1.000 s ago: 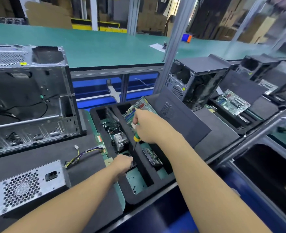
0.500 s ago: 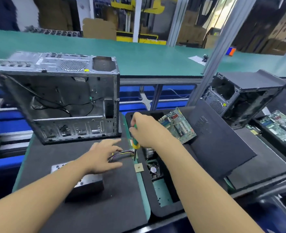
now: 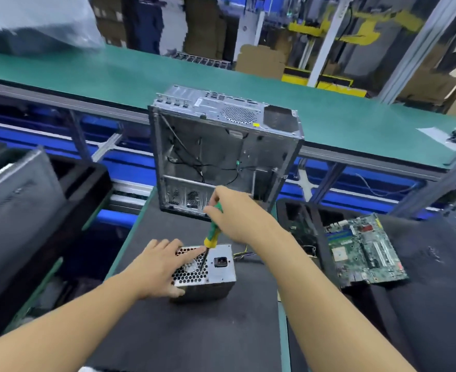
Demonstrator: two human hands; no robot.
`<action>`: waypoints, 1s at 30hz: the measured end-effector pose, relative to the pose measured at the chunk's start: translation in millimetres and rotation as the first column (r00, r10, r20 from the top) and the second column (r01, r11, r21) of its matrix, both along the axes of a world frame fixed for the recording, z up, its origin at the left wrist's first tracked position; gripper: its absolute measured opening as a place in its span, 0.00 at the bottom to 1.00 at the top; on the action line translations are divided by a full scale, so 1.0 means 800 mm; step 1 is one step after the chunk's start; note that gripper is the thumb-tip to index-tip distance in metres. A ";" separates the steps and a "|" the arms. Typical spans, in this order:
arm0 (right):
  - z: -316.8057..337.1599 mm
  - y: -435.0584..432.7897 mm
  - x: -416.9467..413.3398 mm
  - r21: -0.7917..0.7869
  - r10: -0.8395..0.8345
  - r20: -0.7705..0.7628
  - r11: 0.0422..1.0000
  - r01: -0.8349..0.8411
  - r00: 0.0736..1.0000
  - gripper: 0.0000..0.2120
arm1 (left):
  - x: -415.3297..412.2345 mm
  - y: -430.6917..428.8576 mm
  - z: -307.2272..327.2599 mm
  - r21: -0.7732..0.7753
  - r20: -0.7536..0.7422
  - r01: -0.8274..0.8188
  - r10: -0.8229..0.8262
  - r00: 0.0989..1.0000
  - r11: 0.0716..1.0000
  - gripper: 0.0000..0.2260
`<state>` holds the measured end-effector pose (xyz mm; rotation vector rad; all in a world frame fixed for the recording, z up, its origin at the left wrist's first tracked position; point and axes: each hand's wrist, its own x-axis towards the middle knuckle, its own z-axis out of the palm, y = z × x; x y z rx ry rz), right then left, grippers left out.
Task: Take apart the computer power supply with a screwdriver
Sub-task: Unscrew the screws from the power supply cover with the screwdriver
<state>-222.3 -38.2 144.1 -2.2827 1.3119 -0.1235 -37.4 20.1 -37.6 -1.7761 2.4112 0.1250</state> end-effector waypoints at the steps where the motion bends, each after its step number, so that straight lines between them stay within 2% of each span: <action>1: -0.004 -0.001 0.001 -0.005 0.002 -0.001 1.000 -0.002 1.000 0.08 | 0.000 0.002 -0.003 -0.002 -0.016 -0.045 0.045 0.999 0.999 0.43; 6: -0.015 -0.004 0.000 -0.040 -0.001 -0.034 0.999 0.000 0.999 0.06 | -0.009 0.007 -0.010 0.002 -0.062 -0.212 0.212 0.975 0.977 0.40; 9: -0.018 -0.003 -0.005 -0.060 0.016 -0.047 0.998 -0.019 0.999 0.06 | -0.023 0.014 -0.010 -0.089 -0.297 -0.173 0.139 0.945 0.981 0.33; 11: -0.021 -0.001 -0.009 -0.074 0.042 -0.084 0.996 -0.048 0.996 0.09 | -0.035 0.014 -0.007 -0.189 -0.522 -0.158 0.037 0.852 0.969 0.22; 14: -0.023 0.002 -0.011 -0.044 -0.006 -0.028 0.999 0.004 1.000 0.11 | -0.050 0.010 -0.003 -0.125 -0.730 -0.238 0.073 0.679 0.963 0.10; 18: -0.026 0.003 -0.015 -0.035 0.002 -0.035 0.999 -0.003 0.999 0.08 | -0.060 0.007 -0.007 -0.121 -0.741 -0.253 0.082 0.666 0.960 0.03; 22: -0.026 0.003 -0.017 -0.039 -0.023 -0.007 0.999 0.023 1.000 0.09 | -0.063 0.004 -0.008 -0.100 -0.734 -0.313 0.142 0.664 0.945 0.03; 30: -0.026 0.010 -0.015 -0.078 0.009 -0.076 0.997 -0.015 0.997 0.10 | -0.059 0.001 -0.009 -0.073 -0.729 -0.295 0.151 0.667 0.953 0.02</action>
